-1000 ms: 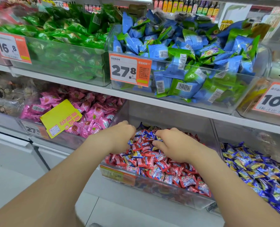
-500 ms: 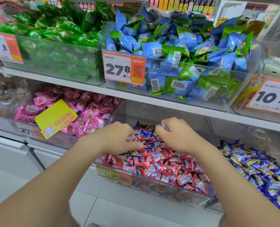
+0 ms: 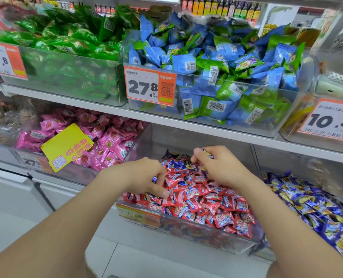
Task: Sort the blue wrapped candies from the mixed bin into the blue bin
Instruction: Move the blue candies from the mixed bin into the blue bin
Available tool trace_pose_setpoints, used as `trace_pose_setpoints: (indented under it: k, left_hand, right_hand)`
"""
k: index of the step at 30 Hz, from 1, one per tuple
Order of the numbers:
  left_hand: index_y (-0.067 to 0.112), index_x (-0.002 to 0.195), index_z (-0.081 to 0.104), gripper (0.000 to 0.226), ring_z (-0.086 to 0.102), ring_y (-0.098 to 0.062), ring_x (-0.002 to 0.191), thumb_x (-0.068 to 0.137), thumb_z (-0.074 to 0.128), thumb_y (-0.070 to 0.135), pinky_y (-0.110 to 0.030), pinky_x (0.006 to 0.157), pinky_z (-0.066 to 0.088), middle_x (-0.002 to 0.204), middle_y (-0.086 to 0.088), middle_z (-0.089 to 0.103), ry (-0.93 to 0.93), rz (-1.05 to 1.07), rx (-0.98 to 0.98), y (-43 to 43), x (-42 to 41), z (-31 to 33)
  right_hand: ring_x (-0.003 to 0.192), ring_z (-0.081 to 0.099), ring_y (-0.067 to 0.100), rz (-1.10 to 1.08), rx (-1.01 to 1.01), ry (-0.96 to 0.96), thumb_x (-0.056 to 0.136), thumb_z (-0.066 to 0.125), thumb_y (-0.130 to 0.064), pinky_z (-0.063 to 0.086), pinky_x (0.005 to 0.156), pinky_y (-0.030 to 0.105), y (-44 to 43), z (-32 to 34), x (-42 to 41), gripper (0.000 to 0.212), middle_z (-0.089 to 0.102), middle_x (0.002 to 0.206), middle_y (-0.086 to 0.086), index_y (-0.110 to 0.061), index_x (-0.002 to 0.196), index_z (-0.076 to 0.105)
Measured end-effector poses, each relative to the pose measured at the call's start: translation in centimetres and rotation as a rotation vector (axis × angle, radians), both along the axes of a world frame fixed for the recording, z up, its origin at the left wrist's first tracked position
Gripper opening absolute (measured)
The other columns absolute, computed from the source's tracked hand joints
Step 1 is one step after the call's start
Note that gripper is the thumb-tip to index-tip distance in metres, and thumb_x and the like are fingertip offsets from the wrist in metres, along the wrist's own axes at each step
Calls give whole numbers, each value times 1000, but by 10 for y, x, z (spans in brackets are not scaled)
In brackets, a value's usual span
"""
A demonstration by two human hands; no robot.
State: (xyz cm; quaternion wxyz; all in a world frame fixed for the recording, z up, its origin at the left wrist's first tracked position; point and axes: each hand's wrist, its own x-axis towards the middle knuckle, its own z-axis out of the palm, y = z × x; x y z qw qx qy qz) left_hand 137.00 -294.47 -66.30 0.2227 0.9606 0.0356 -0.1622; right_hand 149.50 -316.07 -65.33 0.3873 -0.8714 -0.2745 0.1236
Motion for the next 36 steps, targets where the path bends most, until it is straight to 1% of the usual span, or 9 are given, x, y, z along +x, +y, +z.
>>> trace_pose_setpoints:
  k: [3,8,12,15,19,23,25,32,36]
  left_hand:
    - [27,87,55,36,59,-18,79,91,72,58,-35,66,45,91,6,63,18,-14,-16,2,-1,3]
    - [36,92,45,21,59,-27,73,103,62,34,-43,65,49,94,2,62,-263,13,-45,1,6,5]
    - [25,105,63,33,62,1,63,100,48,-3,-22,51,43,95,11,58,-350,82,-136,-7,28,3]
    - [19,91,69,15,65,-4,71,97,55,20,-27,62,52,82,4,64,-342,133,-62,-7,49,-2]
    - [20,77,55,36,61,-26,81,100,56,47,-36,69,47,83,-7,65,-333,194,34,-5,70,-8]
    - [15,111,67,22,63,-31,111,106,55,33,-35,89,49,118,-11,70,-350,117,84,0,85,-16]
    - [18,124,71,25,64,-25,105,104,61,30,-32,88,49,112,-3,69,-246,64,75,3,87,-19]
    - [25,118,70,25,61,-20,110,98,70,40,-36,97,50,121,4,62,-97,49,49,8,81,-19]
    - [21,115,65,17,62,-20,109,101,67,31,-34,92,50,123,2,62,-105,33,79,7,77,-19]
  right_hand:
    - [50,68,13,-48,-72,-116,106,45,-56,57,66,35,2,5,-3,60,68,55,-1,-17,70,72]
    - [69,72,25,-27,-172,-226,107,55,-37,62,72,42,10,-2,13,40,75,75,8,-12,85,78]
    - [82,66,28,56,-386,-332,104,55,-36,60,79,42,15,-15,27,29,73,91,7,-17,94,75]
    - [85,65,28,66,-431,-335,100,54,-62,59,76,42,22,-16,26,42,68,92,3,-25,96,73]
    - [89,65,30,152,-603,-323,95,53,-73,54,74,39,33,-19,23,51,64,93,3,-23,97,65]
    - [73,56,27,207,-681,-269,100,55,-62,46,67,37,36,-21,26,49,53,76,2,-20,75,48]
    - [78,58,27,199,-638,-259,104,50,-55,50,71,38,35,-16,29,43,57,82,3,-18,81,50]
    - [112,61,31,105,-471,-303,100,48,-31,54,96,41,31,-18,38,21,65,126,7,-31,115,64]
    - [106,63,30,111,-390,-328,99,55,-44,57,90,42,46,-23,38,18,67,117,5,-33,104,68]
